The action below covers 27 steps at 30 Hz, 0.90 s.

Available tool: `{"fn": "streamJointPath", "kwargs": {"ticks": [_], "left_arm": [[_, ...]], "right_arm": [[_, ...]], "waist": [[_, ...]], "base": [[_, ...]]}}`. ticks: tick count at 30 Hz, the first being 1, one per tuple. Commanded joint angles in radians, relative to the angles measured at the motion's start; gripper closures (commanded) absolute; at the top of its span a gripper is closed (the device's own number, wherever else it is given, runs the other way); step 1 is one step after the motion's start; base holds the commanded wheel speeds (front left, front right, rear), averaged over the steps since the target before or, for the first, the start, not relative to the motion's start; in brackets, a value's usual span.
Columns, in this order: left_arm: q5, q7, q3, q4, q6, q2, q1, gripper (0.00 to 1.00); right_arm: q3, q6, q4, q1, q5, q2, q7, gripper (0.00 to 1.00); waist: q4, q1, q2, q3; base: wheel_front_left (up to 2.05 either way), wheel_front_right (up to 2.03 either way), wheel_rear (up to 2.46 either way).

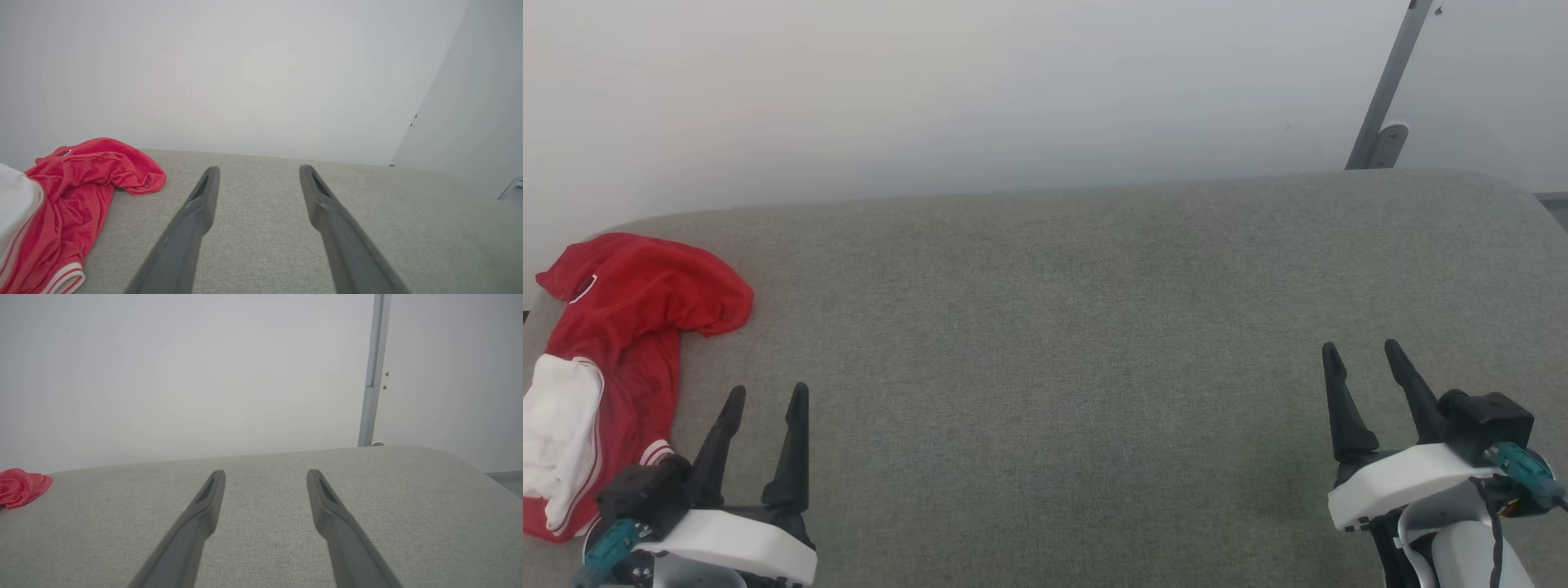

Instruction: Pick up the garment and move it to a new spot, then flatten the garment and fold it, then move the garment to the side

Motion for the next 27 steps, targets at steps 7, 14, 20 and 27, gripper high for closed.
{"fn": "streamJointPath", "kwargs": {"ticks": [7, 14, 20, 27], "left_arm": [[0.047, -0.02, -0.015, -0.008, -0.003, 0.017, 0.011, 0.0], [0.083, -0.032, -0.019, -0.012, -0.004, 0.025, 0.015, 0.0], [0.086, -0.034, -0.018, -0.014, -0.003, 0.025, 0.017, 0.0], [0.07, -0.034, -0.02, -0.011, -0.003, 0.023, 0.02, 0.0]], "right_arm": [[0.002, 0.0, 0.002, -0.014, -0.063, -0.007, -0.022, 0.0], [-0.001, 0.0, -0.001, -0.01, -0.116, -0.001, -0.036, 0.0], [-0.001, 0.0, 0.002, -0.013, -0.122, -0.003, -0.037, 0.0], [-0.001, 0.0, 0.001, -0.01, -0.118, -0.001, -0.037, 0.0]], "waist": [[-0.002, 0.0, 0.0, -0.001], [-0.002, 0.0, 0.0, -0.003], [-0.002, 0.0, 0.0, -0.004], [-0.001, 0.0, 0.0, -0.005]], "base": [[0.0, 0.0, 0.0], [0.0, 0.0, 0.0], [0.0, 0.0, 0.0], [0.0, 0.0, 0.0]]}}
